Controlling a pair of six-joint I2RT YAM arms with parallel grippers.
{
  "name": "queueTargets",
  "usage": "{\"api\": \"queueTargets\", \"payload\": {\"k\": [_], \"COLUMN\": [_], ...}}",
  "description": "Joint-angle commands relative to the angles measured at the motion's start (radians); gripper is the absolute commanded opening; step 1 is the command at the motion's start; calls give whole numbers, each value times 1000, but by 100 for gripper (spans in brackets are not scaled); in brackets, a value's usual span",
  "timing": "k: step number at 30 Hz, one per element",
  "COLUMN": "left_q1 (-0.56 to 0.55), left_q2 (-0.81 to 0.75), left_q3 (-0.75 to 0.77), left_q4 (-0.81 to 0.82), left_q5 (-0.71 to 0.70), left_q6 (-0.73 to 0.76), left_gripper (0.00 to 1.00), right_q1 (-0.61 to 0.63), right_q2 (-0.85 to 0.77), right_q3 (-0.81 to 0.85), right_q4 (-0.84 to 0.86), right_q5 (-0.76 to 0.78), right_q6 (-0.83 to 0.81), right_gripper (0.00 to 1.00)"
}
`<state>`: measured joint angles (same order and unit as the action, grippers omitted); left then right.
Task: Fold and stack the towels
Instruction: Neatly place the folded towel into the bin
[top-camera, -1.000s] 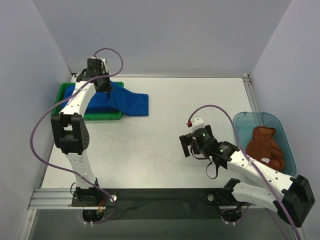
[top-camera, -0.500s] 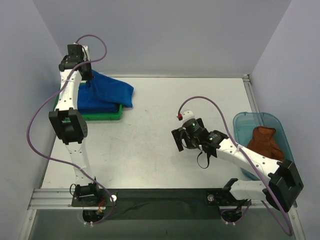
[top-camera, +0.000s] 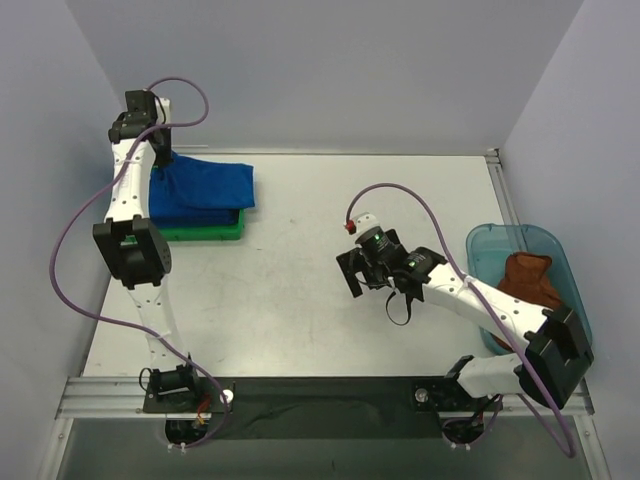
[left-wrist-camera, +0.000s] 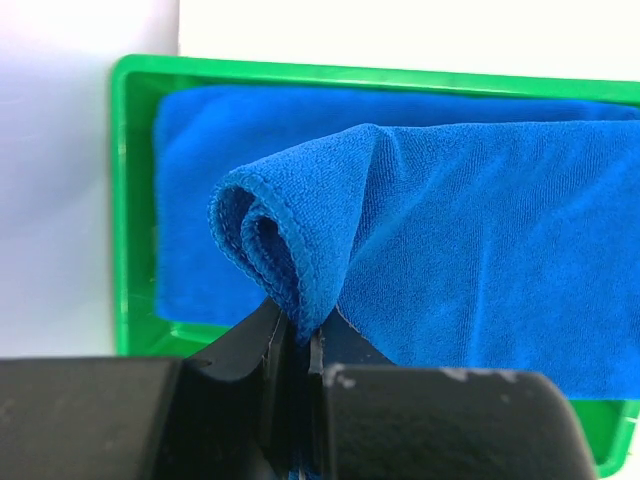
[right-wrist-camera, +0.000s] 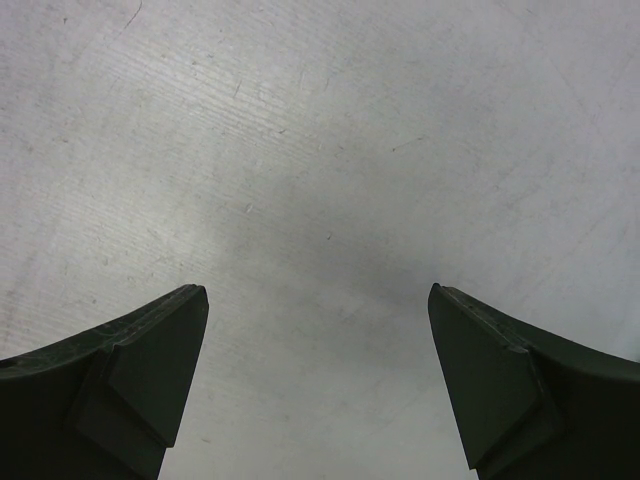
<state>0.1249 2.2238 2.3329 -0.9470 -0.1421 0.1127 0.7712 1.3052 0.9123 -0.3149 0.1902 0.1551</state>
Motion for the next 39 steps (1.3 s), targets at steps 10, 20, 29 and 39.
{"api": "queueTargets", "payload": {"k": [10,20,29,39], "left_q1": [50,45,30,51], "left_q2": [40,109,126,168], "left_q3": [31,-21,-81,29], "left_q4": [34,105,183,174], "left_q5": [-105,-206,-300,-314], "left_q6": [130,127,165,117], "left_gripper": [0,3,4,4], "right_q1": [22,40,46,54], "right_q2": [63,75,89,100], "right_q3": [122,131,119,106], "right_q4": [-122,-136,-139,-139], "right_q5": [28,35,40,20], "right_q6": [-15,-5,-5,-3], "right_gripper": [96,96,96,96]}}
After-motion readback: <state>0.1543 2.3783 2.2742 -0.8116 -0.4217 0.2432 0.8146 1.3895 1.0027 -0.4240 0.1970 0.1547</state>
